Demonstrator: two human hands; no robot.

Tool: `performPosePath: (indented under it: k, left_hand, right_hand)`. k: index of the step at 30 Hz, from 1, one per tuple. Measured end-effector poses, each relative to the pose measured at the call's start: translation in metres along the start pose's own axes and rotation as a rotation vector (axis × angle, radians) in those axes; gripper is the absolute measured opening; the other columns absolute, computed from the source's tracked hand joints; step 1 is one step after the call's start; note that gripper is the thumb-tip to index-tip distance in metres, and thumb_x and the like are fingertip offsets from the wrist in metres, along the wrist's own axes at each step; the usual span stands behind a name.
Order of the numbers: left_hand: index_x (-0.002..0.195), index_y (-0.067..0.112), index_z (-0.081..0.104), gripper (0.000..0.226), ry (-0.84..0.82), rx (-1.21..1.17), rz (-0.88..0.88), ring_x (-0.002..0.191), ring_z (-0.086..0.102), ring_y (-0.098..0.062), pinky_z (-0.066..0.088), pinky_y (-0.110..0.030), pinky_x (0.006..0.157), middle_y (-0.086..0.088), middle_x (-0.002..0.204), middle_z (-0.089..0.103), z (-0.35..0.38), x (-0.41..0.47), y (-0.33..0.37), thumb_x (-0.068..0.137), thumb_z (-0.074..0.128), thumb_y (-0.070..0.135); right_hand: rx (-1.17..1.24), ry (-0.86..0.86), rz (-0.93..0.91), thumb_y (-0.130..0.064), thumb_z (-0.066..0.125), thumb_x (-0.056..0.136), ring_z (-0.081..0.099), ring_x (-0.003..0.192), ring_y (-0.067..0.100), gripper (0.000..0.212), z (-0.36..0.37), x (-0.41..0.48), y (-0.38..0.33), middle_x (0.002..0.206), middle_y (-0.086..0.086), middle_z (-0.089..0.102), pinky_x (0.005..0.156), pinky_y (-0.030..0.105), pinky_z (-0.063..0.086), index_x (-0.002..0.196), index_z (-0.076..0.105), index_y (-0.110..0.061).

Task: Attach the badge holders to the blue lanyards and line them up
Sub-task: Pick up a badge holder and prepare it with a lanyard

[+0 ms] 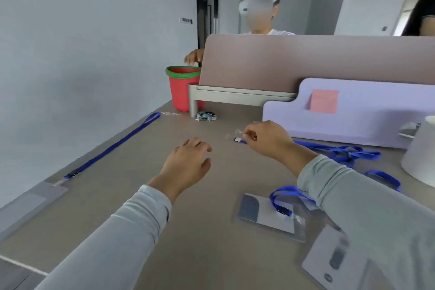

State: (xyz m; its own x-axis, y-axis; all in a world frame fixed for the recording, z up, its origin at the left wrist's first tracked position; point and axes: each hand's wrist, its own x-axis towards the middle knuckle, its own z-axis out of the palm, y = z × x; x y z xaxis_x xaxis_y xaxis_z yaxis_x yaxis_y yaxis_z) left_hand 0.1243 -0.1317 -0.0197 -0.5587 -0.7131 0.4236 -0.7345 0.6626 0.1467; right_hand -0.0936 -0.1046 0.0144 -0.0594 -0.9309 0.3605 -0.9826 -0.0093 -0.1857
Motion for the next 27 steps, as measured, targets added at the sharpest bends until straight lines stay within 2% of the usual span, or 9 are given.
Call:
performPosePath:
  k: [6, 8, 12, 16, 20, 22, 25, 27]
  left_hand:
    - [0.115, 0.018, 0.056, 0.027, -0.092, -0.083, 0.193, 0.115, 0.046, -0.016, 0.036, -0.029, 0.092, 0.003, 0.120, 0.052, 0.022, 0.004, 0.086, 0.092, 0.046, 0.027]
    - [0.108, 0.018, 0.058, 0.023, -0.140, -0.104, 0.240, 0.107, 0.050, -0.016, 0.037, -0.027, 0.086, 0.003, 0.114, 0.053, 0.026, 0.000, 0.110, 0.092, 0.046, 0.028]
    - [0.098, 0.017, 0.062, 0.021, -0.257, -0.142, 0.276, 0.089, 0.057, -0.018, 0.038, -0.025, 0.071, 0.001, 0.101, 0.060, 0.029, -0.012, 0.149, 0.092, 0.049, 0.033]
    - [0.093, 0.019, 0.061, 0.029, -0.382, -0.097, 0.297, 0.081, 0.055, -0.017, 0.039, -0.026, 0.068, 0.001, 0.096, 0.064, 0.036, -0.021, 0.179, 0.088, 0.052, 0.045]
    - [0.085, 0.021, 0.057, 0.043, -0.451, -0.085, 0.303, 0.080, 0.055, -0.013, 0.044, -0.029, 0.068, 0.004, 0.092, 0.060, 0.043, -0.025, 0.198, 0.078, 0.054, 0.063]
    - [0.079, 0.016, 0.058, 0.053, -0.458, -0.057, 0.278, 0.074, 0.057, -0.014, 0.046, -0.032, 0.064, 0.003, 0.084, 0.060, 0.047, -0.025, 0.203, 0.073, 0.054, 0.068]
    - [0.065, 0.015, 0.051, 0.058, -0.482, 0.016, 0.252, 0.057, 0.047, -0.014, 0.035, -0.030, 0.053, 0.003, 0.062, 0.049, 0.051, -0.023, 0.209, 0.068, 0.056, 0.073]
    - [0.063, 0.015, 0.047, 0.057, -0.551, 0.047, 0.232, 0.054, 0.041, -0.014, 0.029, -0.028, 0.051, 0.003, 0.059, 0.043, 0.051, -0.021, 0.214, 0.069, 0.057, 0.071]
  right_hand:
    - [-0.028, 0.009, 0.125, -0.025, 0.047, 0.090, 0.059, 0.077, 0.019, 0.019, -0.040, -0.089, 0.056, 0.083, -0.002, 0.066, 0.067, 0.028, 0.047, 0.089, 0.065, -0.018]
    - [-0.043, -0.008, 0.160, -0.025, 0.047, 0.091, 0.058, 0.075, 0.018, 0.018, -0.048, -0.115, 0.069, 0.079, -0.004, 0.064, 0.066, 0.028, 0.048, 0.089, 0.065, -0.018]
    - [0.025, -0.111, 0.209, -0.021, 0.053, 0.090, 0.059, 0.080, 0.011, 0.017, -0.056, -0.157, 0.092, 0.083, -0.011, 0.061, 0.078, 0.032, 0.054, 0.099, 0.066, -0.023]
    - [0.082, -0.215, 0.205, -0.015, 0.055, 0.089, 0.059, 0.084, 0.009, 0.021, -0.055, -0.188, 0.105, 0.086, -0.015, 0.059, 0.081, 0.029, 0.051, 0.103, 0.068, -0.025]
    - [0.116, -0.281, 0.206, -0.011, 0.054, 0.089, 0.055, 0.087, 0.001, 0.037, -0.049, -0.208, 0.111, 0.106, -0.013, 0.060, 0.086, 0.022, 0.046, 0.120, 0.060, -0.030]
    - [0.107, -0.276, 0.200, -0.014, 0.056, 0.089, 0.053, 0.092, 0.003, 0.038, -0.046, -0.214, 0.115, 0.116, -0.011, 0.059, 0.091, 0.022, 0.044, 0.123, 0.058, -0.031]
    - [0.092, -0.255, 0.179, -0.018, 0.059, 0.088, 0.051, 0.096, 0.003, 0.036, -0.041, -0.217, 0.121, 0.120, -0.008, 0.058, 0.093, 0.020, 0.042, 0.122, 0.059, -0.031]
    - [0.097, -0.257, 0.181, -0.019, 0.060, 0.088, 0.053, 0.102, 0.005, 0.034, -0.040, -0.217, 0.123, 0.122, -0.007, 0.058, 0.096, 0.023, 0.043, 0.120, 0.060, -0.031]
